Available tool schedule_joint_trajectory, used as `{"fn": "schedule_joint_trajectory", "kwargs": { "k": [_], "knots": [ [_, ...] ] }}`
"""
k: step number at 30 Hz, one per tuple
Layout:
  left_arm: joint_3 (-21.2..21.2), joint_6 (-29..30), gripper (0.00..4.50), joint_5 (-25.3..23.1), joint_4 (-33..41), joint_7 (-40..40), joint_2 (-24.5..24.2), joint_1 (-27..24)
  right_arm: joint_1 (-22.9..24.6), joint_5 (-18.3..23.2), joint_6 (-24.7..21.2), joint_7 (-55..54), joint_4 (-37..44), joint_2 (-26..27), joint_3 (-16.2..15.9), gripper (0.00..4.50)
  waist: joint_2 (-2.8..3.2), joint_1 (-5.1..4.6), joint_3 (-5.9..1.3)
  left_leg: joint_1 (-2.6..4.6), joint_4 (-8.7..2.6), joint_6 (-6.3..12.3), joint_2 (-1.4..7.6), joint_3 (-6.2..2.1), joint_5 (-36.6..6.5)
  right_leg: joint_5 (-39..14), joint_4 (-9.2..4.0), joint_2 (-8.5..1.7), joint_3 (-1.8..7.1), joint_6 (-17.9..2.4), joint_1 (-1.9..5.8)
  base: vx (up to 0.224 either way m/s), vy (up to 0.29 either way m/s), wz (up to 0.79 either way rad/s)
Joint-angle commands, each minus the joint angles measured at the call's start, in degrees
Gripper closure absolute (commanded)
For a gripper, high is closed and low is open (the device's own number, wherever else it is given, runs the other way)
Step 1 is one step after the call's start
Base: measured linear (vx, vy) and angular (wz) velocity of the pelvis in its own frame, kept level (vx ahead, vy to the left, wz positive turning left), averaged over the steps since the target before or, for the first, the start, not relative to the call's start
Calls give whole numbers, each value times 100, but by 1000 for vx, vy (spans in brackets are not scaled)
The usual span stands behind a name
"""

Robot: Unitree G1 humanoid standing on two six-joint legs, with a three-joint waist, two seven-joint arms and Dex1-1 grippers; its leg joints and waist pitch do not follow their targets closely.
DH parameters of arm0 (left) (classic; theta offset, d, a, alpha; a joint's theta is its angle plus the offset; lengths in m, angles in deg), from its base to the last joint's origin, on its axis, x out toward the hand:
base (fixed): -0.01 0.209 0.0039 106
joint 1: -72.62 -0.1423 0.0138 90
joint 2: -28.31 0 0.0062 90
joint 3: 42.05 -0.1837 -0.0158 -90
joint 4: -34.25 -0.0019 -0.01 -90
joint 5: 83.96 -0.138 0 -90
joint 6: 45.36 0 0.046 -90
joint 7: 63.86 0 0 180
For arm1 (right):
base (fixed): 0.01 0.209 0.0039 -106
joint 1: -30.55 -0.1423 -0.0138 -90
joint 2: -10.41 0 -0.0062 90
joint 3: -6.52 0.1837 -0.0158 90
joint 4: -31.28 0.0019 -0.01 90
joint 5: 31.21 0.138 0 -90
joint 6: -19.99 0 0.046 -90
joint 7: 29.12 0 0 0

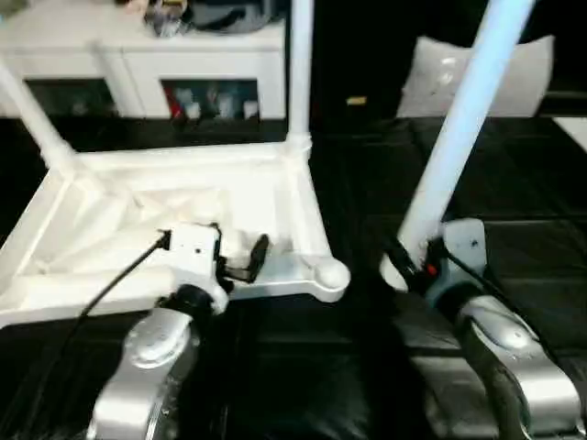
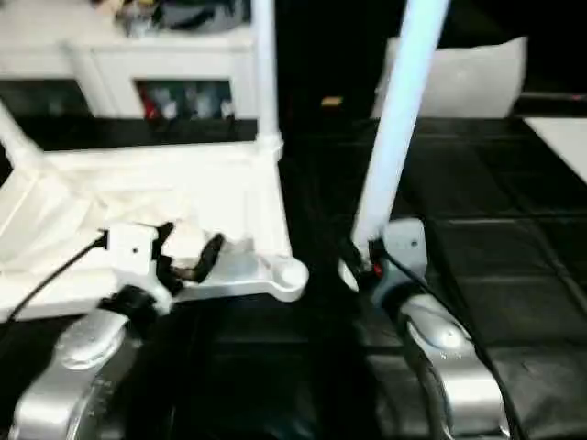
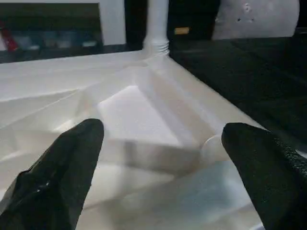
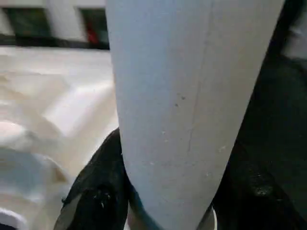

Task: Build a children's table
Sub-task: Move to table

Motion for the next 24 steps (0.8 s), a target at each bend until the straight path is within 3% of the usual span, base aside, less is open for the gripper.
{"fn": "schedule_joint_trajectory", "kwargs": {
  "k": [1, 3, 4, 5, 6, 7, 8, 10, 11, 13, 15, 16, 17, 18, 20, 22, 23, 24],
  "knots": [
    [3, 75, 0, 117, 26, 278, -156, 113, -86, 300, 49, 185, 169, 5, 223, 261, -63, 117, -343, 76, -309, 628, 310, -71, 2482, 3540, -257, -467, 268, -730, 211, -52, 1, -1],
    [33, 126, 0, 171, 10, 350, -180, 188, -125, 518, -10, 285, 176, 31, 313, 261, -37, 154, -284, 57, -423, 362, 369, -69, 1349, 2820, -330, -478, 254, -823, 219, -88, -3, 1],
    [107, 251, 0, 269, -32, 388, -191, 383, -214, 806, -72, 408, 170, 72, 454, 261, -18, 178, -222, 121, -517, 123, 446, -73, 325, 1843, -415, -481, 239, -1003, 160, -108, 4, 1],
    [135, 335, 0, 312, -67, 398, -204, 532, -270, 888, -35, 463, 134, 71, 499, 261, -42, 151, -165, 137, -598, -37, 443, -60, -415, 1002, -462, -484, 244, -1171, 170, -123, 10, 1],
    [139, 351, 0, 320, -73, 400, -206, 560, -280, 902, -26, 474, 127, 70, 507, 261, -40, 151, -146, 157, -630, -96, 439, -52, -701, 601, -489, -488, 245, -1211, 159, -123, 10, 1],
    [113, 524, 0, 289, -222, 415, -265, 940, -396, 970, 150, 557, 6, 84, 555, 261, -67, 134, -93, 190, -690, -176, 417, -10, -1228, -259, -582, -487, 266, -1216, 126, -135, 4, 0],
    [91, 580, 0, 251, -291, 417, -290, 1084, -438, 981, 217, 569, -40, 96, 573, 261, -91, 146, -85, 238, -696, -239, 409, 10, -1485, -987, -652, -526, 296, -1157, 75, -134, 2, 1],
    [46, 741, 0, 166, -600, 399, -307, 1624, -554, 1024, 14, 786, -127, -77, 486, 261, -162, 104, -68, 222, -712, -327, 377, 17, -1624, -1718, -724, -525, 290, -979, 57, -130, 4, -1],
    [29, 741, 0, 151, -668, 409, -307, 1726, -574, 1038, -66, 824, -138, -115, 466, 261, -191, 113, -66, 190, -732, -305, 382, 13, -1496, -1782, -732, -529, 289, -894, 54, -103, 12, -6],
    [-72, 683, 0, 127, -1211, 524, -211, 2467, -618, 894, -52, 1147, -203, -333, 130, 261, -247, 101, -59, 174, -745, -293, 382, 27, -1457, -1902, -763, -535, 279, -825, 26, -91, 14, -6],
    [-176, 641, 0, 24, -1413, 570, -207, 2699, -612, 829, 31, 1217, -225, -364, 33, 261, -210, 114, -107, 184, -730, -313, 398, 28, -1307, -1654, -750, -554, 273, -862, 5, -65, 15, -5],
    [-295, 637, 0, -36, -1622, 639, -160, 2973, -618, 775, 85, 1234, -272, -379, -34, 261, -233, 92, -121, 102, -758, -262, 408, 21, -1103, -1353, -726, -542, 246, -879, 54, 0, 0, 0],
    [-379, 636, 0, -48, -1735, 704, -100, 3154, -622, 733, 106, 1223, -310, -383, -67, 261, -273, 110, -139, 112, -766, -238, 420, 36, -1066, -1153, -704, -533, 240, -919, 18, 0, 0, 0],
    [-460, 636, 0, -47, -1825, 772, -39, 3318, -626, 697, 127, 1211, -346, -387, -95, 261, -269, 110, -141, 118, -760, -242, 404, 55, -1139, -1085, -703, -519, 246, -945, -14, 0, 0, 0],
    [-633, 611, 0, 42, -1908, 977, 137, 3629, -635, 602, 150, 1177, -415, -416, -164, 261, -300, 129, -182, 93, -739, -186, 412, 80, -936, -512, -669, -536, 256, -1062, -2, 0, 0, 0],
    [-783, 608, 0, 157, -1901, 1164, 260, 3821, -635, 517, 211, 1200, -452, -466, -242, 261, -314, 164, -201, 53, -693, 31, 423, 116, -382, 347, -606, -545, 252, -1246, 0, 0, 0, 0],
    [-873, 612, 0, 220, -1886, 1273, 318, 3904, -629, 515, 161, 1211, -457, -501, -280, 261, -323, 169, -199, 31, -684, 90, 417, 123, -269, 510, -594, -549, 249, -1282, 14, 0, 0, 0],
    [-1009, 599, 0, 315, -1792, 1475, 360, 3959, -621, 473, 153, 1209, -472, -545, -341, 261, -322, 196, -201, 14, -657, 266, 413, 138, -27, 837, -571, -563, 247, -1364, 25, 0, 0, 0]
  ]
}}
